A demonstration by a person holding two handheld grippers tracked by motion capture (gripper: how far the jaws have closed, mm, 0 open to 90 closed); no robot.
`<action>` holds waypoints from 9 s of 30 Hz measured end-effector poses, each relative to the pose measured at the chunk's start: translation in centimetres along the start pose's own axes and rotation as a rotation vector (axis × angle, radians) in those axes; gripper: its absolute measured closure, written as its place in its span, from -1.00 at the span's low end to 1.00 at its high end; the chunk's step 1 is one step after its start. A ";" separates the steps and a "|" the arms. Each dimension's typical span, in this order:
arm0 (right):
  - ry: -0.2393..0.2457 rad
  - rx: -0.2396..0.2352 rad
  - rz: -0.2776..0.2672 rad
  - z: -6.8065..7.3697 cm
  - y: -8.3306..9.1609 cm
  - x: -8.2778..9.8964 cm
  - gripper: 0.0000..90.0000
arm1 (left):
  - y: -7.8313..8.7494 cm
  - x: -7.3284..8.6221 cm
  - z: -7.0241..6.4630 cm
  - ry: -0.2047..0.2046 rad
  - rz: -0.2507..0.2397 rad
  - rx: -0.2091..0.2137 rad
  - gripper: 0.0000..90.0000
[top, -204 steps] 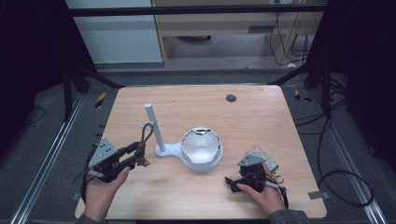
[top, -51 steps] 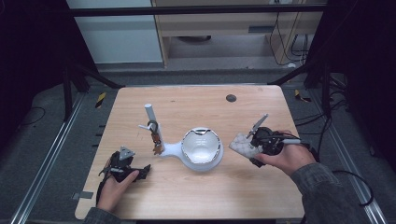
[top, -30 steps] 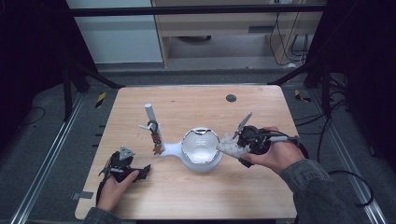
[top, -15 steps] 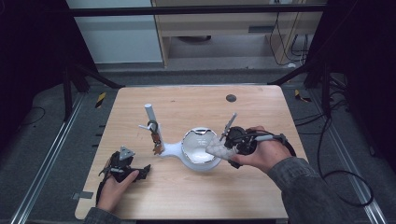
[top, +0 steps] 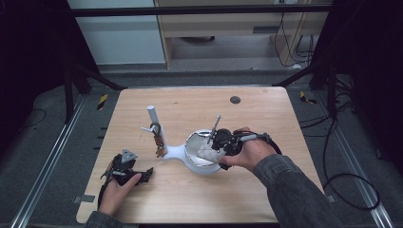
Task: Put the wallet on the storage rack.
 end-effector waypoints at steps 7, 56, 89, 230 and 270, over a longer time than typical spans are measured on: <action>0.008 -0.005 0.014 0.2 -0.5 -0.6 -0.30 | 0.0 0.0 0.0 0.000 0.001 0.001 -1.00; -0.017 -0.014 0.042 -0.4 -2.0 -2.6 -0.31 | 0.0 0.0 -0.1 -0.005 -0.001 0.006 -1.00; -0.066 -0.038 -0.034 -0.1 -2.3 -4.2 -0.62 | 0.0 -0.1 -0.1 -0.008 0.002 0.008 -1.00; -0.481 0.056 -0.531 -7.6 -2.2 9.2 -0.86 | 0.0 0.0 -0.3 -0.004 0.001 0.011 -1.00; -0.662 0.051 -0.468 -11.3 -8.7 12.0 -0.88 | 0.0 0.0 -0.3 -0.005 0.001 0.011 -1.00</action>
Point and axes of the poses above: each handheld gripper's, and its own axes: y roughly backward along the jaws, x roughly out of its underside, z roughly to its left, the point moved 7 cm from there along -y, roughly forward along the jaws, and after that the axes turned 10 degrees about -y, right-handed, at the moved point
